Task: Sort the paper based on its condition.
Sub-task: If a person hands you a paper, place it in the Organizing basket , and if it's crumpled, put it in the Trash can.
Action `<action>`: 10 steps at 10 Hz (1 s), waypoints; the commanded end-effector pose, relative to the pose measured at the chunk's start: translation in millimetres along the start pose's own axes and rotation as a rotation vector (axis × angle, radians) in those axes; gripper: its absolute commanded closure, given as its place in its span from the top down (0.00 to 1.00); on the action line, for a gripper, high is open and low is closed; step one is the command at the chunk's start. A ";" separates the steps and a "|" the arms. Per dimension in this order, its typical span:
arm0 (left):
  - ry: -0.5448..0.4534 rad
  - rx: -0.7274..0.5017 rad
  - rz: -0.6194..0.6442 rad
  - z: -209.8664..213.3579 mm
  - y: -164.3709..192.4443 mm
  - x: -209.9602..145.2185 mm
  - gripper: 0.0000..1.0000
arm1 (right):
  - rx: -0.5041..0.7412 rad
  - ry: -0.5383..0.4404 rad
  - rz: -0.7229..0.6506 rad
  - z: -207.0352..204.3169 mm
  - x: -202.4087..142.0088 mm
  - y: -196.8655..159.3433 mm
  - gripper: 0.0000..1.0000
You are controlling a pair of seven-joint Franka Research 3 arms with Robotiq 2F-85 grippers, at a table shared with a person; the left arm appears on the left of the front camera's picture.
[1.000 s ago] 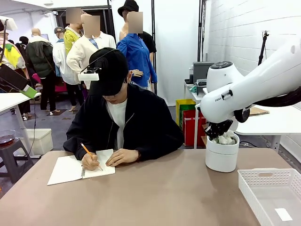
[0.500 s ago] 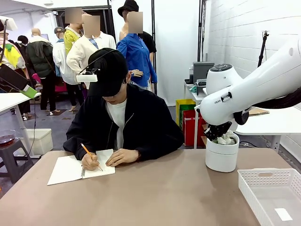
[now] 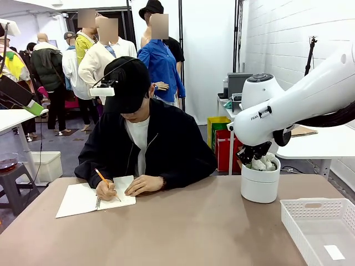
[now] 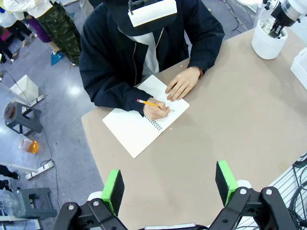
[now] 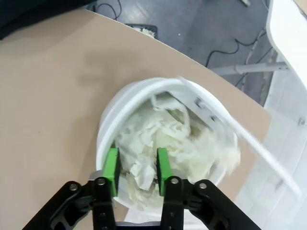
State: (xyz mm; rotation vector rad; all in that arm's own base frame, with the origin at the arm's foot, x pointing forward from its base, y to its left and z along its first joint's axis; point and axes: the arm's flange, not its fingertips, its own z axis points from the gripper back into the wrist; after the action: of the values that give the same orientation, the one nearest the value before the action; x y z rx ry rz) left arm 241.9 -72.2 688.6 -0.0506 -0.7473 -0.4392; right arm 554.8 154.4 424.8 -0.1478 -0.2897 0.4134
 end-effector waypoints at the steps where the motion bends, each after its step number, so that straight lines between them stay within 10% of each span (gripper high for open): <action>1: 0.002 0.010 0.001 0.1 0.8 -0.1 1.00 | 0.012 -0.025 -0.036 4.6 -7.3 3.2 1.00; 10: 0.002 0.010 0.001 0.1 0.8 -0.1 1.00 | 0.135 -0.149 -0.063 58.6 -5.2 10.9 1.00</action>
State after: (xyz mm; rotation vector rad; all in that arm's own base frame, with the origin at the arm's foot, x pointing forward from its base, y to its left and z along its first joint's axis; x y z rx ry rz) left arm 241.9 -72.2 688.6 -0.0506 -0.7473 -0.4392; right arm 540.5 168.8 475.1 -0.0354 -0.3867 0.3583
